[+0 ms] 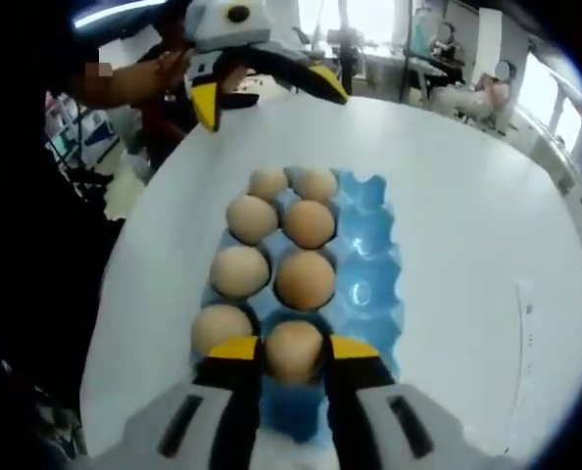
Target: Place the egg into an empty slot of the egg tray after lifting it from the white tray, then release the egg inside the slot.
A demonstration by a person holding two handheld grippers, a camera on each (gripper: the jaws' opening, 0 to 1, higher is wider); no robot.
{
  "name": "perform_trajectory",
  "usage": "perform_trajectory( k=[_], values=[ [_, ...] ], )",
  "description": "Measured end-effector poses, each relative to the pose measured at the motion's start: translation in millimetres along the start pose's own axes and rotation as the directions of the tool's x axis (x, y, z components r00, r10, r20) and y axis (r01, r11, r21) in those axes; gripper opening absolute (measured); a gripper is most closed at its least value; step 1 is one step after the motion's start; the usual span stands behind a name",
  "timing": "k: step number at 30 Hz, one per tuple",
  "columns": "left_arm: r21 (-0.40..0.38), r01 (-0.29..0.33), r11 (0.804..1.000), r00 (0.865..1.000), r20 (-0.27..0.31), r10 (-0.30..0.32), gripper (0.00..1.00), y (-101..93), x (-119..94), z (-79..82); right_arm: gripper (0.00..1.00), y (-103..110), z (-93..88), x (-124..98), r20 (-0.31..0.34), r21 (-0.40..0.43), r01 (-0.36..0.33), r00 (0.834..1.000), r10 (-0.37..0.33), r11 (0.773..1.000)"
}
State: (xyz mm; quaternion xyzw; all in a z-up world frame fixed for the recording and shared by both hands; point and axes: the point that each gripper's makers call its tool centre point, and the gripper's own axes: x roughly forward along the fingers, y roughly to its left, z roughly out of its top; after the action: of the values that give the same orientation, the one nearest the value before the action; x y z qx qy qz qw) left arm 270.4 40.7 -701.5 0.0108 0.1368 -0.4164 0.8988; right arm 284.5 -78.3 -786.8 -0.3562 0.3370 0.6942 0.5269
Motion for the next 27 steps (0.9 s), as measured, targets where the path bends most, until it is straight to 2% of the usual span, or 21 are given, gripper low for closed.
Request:
perform_trajectory(
  k=[3, 6, 8, 9, 16, 27],
  values=[
    [0.0, -0.001, 1.0, 1.0, 0.0, 0.001, 0.64, -0.4, 0, 0.8, 0.26, 2, -0.7, 0, 0.0, -0.024, -0.002, 1.0, 0.002, 1.0],
    [0.003, -0.001, 1.0, 1.0, 0.0, 0.001, 0.64, -0.7, 0, 0.9, 0.27, 4, -0.5, -2, 0.015, 0.016, -0.018, 1.0, 0.018, 1.0],
    [0.001, 0.001, 1.0, 1.0, -0.002, -0.001, 0.64, -1.3, 1, 0.2, 0.28, 2, -5.9, -4, 0.007, 0.0, -0.006, 1.0, 0.006, 1.0],
    [0.001, 0.002, 1.0, 1.0, -0.003, -0.002, 0.64, -1.4, 1, 0.2, 0.28, 2, -5.5, -6, 0.016, 0.023, -0.004, 1.0, 0.004, 1.0],
    [0.005, 0.005, 1.0, 1.0, 0.005, -0.005, 0.64, -2.7, 2, 3.1, 0.26, 1, -11.1, -19, 0.035, 0.043, 0.029, 0.999, -0.031, 0.999],
    [0.008, 0.007, 1.0, 1.0, 0.004, -0.007, 0.63, -5.2, 3, 4.1, 0.24, 1, -35.1, -37, 0.047, 0.101, 0.084, 0.995, -0.089, 0.991]
  ],
)
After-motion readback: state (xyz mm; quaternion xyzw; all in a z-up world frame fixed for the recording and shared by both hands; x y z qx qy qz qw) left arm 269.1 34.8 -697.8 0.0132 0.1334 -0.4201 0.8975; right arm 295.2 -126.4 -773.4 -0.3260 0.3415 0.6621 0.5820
